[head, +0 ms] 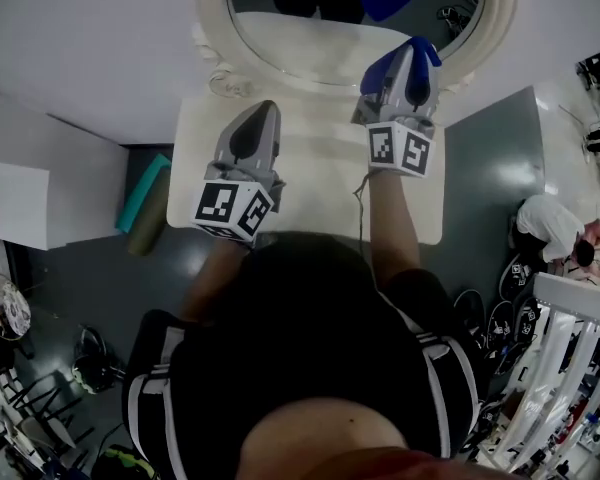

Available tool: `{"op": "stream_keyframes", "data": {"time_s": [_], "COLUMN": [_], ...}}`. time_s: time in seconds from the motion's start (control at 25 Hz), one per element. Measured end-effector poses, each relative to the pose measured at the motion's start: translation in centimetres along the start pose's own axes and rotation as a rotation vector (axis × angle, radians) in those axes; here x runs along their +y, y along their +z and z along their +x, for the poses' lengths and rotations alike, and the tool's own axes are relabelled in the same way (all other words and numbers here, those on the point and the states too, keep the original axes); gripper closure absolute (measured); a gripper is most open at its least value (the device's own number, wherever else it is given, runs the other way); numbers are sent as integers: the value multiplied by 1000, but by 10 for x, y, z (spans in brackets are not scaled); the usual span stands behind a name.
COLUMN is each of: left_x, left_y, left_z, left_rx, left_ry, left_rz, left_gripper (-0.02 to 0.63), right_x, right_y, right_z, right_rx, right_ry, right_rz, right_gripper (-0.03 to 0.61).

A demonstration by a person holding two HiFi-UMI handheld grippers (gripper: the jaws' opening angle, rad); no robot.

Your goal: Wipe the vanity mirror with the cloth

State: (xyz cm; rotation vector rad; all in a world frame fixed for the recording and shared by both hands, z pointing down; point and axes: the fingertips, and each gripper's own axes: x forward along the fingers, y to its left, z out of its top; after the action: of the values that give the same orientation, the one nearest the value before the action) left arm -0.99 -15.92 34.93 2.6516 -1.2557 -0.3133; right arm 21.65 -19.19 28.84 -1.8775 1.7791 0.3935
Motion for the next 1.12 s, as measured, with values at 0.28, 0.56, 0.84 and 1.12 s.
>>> {"op": "stream_keyframes", "data": {"time_s": [0.28,0.56,0.84,1.12], "left_x": [-27,-37,-31,-24], "left_y": [-2,-10,-11,-10], "left_z": [24,41,52,62], "left_rx": [2,17,25,29], "left_ry": [-58,-56,-22,-4], "left_rz": [9,13,28,29], "left_gripper": [604,604,604,604], "right_x": [-93,-126,-138,-151], "right_y": [9,-10,-30,-34], "right_z": [-15,0,23,41], "right_rx": [-4,32,32,6], "right_ry": [-209,-243,-264,-270], "right_rz": [-92,-98,-66,-27], "right_gripper": [541,541,541,541]}}
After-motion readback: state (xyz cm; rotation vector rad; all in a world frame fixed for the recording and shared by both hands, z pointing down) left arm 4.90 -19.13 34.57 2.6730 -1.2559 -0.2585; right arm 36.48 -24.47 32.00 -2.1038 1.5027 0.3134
